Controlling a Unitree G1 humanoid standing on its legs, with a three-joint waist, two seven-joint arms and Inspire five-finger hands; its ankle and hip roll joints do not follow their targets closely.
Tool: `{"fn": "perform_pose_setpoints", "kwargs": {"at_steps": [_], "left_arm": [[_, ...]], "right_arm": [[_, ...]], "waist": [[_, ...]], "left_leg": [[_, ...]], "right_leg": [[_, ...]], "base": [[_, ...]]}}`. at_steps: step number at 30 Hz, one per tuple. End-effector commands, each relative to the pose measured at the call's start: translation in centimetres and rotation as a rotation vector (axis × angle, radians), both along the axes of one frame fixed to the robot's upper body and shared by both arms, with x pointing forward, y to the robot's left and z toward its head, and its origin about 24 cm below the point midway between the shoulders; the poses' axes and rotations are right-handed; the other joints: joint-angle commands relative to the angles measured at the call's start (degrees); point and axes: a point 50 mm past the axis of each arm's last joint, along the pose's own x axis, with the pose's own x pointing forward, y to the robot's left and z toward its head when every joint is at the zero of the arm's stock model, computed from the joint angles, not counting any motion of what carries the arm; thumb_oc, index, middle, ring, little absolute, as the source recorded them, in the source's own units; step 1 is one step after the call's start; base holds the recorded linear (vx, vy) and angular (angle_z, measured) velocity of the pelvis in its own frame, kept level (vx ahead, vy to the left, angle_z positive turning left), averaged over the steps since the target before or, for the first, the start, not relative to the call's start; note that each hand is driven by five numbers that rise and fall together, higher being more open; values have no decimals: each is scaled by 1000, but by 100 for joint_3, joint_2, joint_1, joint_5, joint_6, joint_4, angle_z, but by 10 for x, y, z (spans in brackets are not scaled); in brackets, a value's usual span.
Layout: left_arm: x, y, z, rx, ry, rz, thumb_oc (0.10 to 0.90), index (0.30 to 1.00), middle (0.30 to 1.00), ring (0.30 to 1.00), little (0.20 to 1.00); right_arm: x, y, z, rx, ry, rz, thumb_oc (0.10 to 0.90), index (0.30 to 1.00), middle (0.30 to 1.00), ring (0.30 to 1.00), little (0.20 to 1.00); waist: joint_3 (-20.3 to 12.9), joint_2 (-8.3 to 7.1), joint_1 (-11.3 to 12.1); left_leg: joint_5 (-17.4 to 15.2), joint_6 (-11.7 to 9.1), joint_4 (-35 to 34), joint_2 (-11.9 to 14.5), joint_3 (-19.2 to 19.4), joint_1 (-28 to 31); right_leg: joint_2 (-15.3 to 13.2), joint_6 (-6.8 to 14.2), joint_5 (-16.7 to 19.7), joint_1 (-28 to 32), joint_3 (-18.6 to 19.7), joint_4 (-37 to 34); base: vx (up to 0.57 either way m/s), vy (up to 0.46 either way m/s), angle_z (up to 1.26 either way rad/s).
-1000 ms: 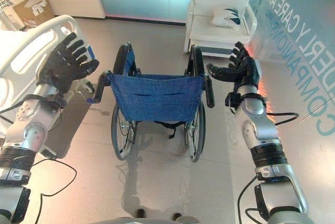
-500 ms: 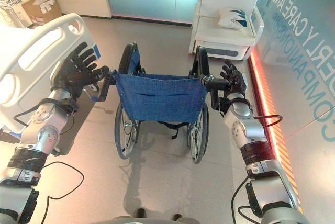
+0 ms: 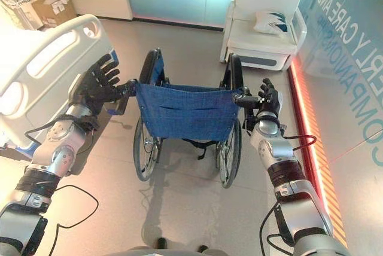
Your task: Push the wheelchair next to the bed
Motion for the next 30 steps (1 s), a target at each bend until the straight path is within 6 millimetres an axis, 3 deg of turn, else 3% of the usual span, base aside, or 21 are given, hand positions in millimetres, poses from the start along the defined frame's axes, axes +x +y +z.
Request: {"fn": "perform_pose_setpoints", "kwargs": {"at_steps": [1,11,30], "left_arm": [[17,-12,77,2,-320,-16,800,900,900,900,900],[21,-16,80,-3,-321,-45,800,900,900,900,900],[22,-17,83,2,-319,-58,800,900,900,900,900]], "right_arm": [[20,11,70,-78,-239,35,800,900,900,900,900],[25,10,51,153,-152,93,800,900,900,900,900],[29,8,39,224,-9,173,800,900,900,900,900]], "waist": [[-313,-46,19],[-311,-61,56],[-316,-107,135]], "left_leg": [[-374,95,21,-393,134,137],[-377,76,21,-405,107,134],[-354,61,21,-424,37,117]], "right_leg": [[235,-140,345,-135,-208,69],[218,-128,343,-115,-259,64],[202,-122,341,-103,-326,69]], "base": [[0,0,0],[2,1,1],[0,1,2]]}}
